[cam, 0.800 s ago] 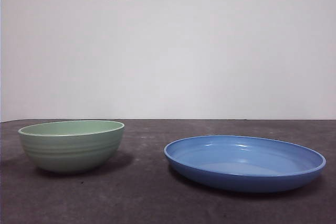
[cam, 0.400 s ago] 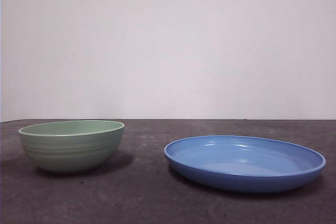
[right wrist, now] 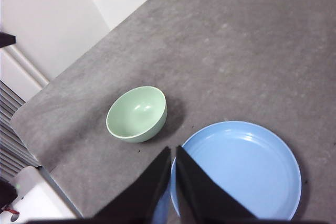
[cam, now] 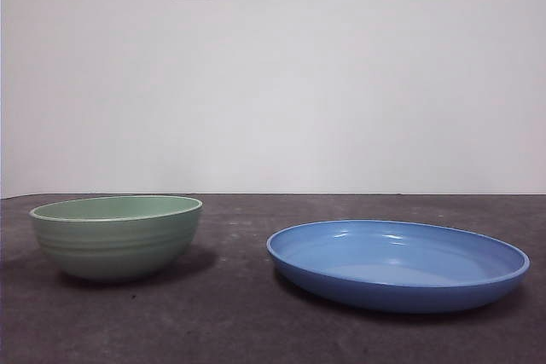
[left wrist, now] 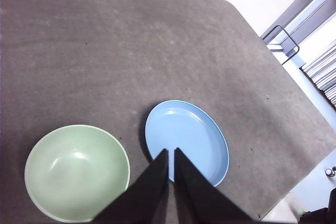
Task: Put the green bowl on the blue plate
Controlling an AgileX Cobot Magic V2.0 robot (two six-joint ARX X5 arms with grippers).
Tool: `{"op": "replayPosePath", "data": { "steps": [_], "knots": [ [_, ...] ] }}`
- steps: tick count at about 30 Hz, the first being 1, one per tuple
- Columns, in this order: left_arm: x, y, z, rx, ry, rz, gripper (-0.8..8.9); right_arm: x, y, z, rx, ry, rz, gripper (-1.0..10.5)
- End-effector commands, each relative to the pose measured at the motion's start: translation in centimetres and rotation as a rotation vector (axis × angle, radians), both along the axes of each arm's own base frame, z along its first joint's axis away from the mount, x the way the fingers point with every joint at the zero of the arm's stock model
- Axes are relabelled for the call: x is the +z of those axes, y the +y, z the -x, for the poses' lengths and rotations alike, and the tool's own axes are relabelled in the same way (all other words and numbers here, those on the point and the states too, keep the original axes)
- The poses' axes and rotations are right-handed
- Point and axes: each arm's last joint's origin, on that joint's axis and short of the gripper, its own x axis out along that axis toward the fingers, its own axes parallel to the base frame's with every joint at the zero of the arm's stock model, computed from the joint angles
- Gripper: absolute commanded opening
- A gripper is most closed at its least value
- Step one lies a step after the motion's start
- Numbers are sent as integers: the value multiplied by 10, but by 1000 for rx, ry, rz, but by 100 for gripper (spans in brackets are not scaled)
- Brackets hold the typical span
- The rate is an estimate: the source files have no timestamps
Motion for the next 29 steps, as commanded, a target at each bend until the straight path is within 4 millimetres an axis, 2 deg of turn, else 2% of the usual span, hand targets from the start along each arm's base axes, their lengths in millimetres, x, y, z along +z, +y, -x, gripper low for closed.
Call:
{"op": "replayPosePath", "data": {
  "steps": [1, 8, 10, 15, 17, 20, 29],
  "knots": [
    [6, 0, 0, -16, -38, -8, 29, 7, 0, 1, 10, -41, 3, 11],
    [4, 0, -1, -28, -29, -32, 57, 6, 0, 1, 13, -48, 10, 32],
    [2, -1, -2, -29, -17, -35, 140, 6, 0, 1, 13, -48, 9, 123],
    [-1, -1, -5, -25, 23, -42, 457, 6, 0, 1, 13, -46, 8, 449],
    [-2, -1, -6, -24, 33, -45, 536, 6, 0, 1, 12, -42, 7, 548],
    [-4, -1, -9, -22, 38, -56, 542, 6, 0, 1, 12, -37, 8, 608],
    [-14, 0, -22, 42, 88, -162, 539, 6, 0, 1, 12, -41, 7, 607]
  ]
}}
